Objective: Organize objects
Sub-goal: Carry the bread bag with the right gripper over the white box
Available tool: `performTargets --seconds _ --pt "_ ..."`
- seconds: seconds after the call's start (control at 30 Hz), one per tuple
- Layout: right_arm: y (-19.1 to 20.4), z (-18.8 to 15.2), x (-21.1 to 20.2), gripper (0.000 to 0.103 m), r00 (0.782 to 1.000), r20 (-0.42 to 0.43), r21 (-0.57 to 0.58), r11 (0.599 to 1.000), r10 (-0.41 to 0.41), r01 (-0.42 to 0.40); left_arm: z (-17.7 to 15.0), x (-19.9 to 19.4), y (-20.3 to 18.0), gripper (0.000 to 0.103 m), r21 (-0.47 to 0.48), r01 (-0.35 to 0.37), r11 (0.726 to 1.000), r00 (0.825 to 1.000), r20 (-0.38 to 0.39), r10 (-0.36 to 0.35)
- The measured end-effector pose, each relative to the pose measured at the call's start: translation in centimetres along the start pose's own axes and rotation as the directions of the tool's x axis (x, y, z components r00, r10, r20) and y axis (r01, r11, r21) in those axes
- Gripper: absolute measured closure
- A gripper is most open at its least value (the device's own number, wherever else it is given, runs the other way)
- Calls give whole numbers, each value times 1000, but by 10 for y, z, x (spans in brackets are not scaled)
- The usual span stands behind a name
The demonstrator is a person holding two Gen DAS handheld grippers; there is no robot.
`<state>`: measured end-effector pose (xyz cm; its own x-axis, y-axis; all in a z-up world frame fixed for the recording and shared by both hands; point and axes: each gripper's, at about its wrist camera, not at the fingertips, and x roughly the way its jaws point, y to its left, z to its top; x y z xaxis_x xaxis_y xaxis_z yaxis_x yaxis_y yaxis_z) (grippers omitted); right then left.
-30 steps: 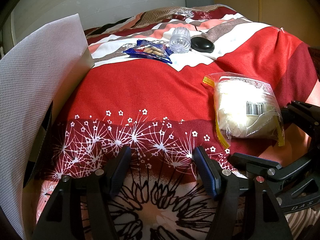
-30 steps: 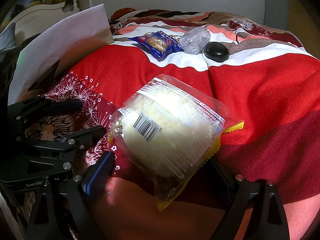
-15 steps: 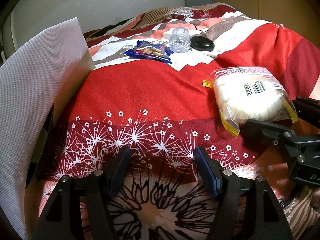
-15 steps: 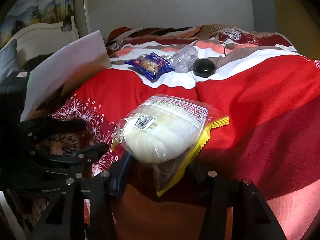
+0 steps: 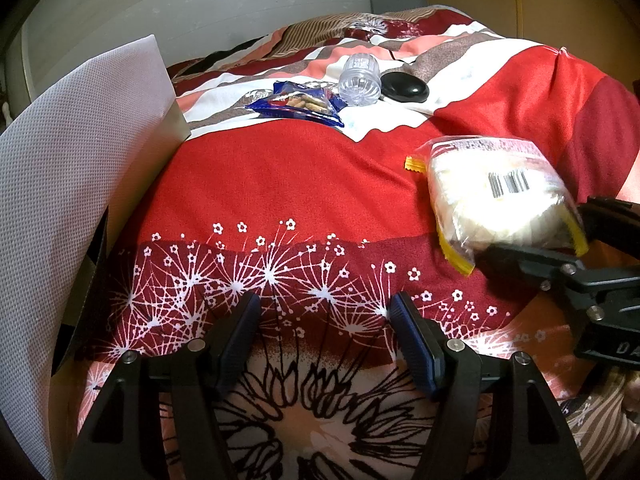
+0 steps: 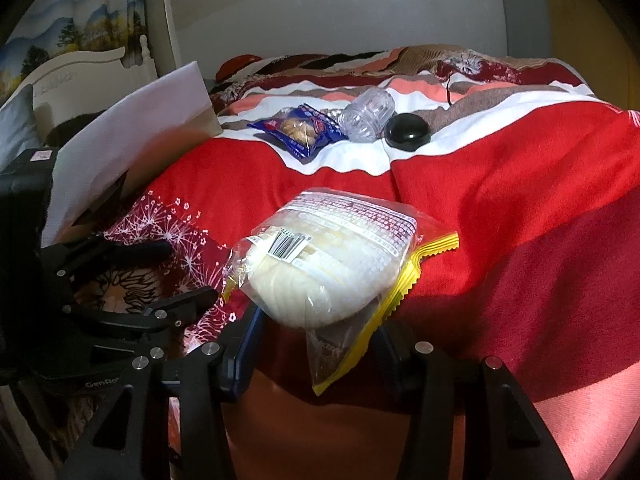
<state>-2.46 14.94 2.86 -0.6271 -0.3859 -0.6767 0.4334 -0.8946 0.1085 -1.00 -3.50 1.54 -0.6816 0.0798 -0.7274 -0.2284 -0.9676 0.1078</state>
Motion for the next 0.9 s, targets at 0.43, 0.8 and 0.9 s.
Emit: performTargets --seconds 0.43,0.8,0.9 --pt "-26 -4 -9 30 963 -2 244 934 270 -262 -3 -1 2 33 8 -19 1000 1000 4 19" --pt "-56 -6 -15 57 926 87 515 780 366 -357 -2 -1 23 33 -32 44 999 999 -17 -45" --pt "-67 -12 -10 72 920 92 561 744 380 -363 1 -5 28 34 -36 63 997 997 -36 -64"
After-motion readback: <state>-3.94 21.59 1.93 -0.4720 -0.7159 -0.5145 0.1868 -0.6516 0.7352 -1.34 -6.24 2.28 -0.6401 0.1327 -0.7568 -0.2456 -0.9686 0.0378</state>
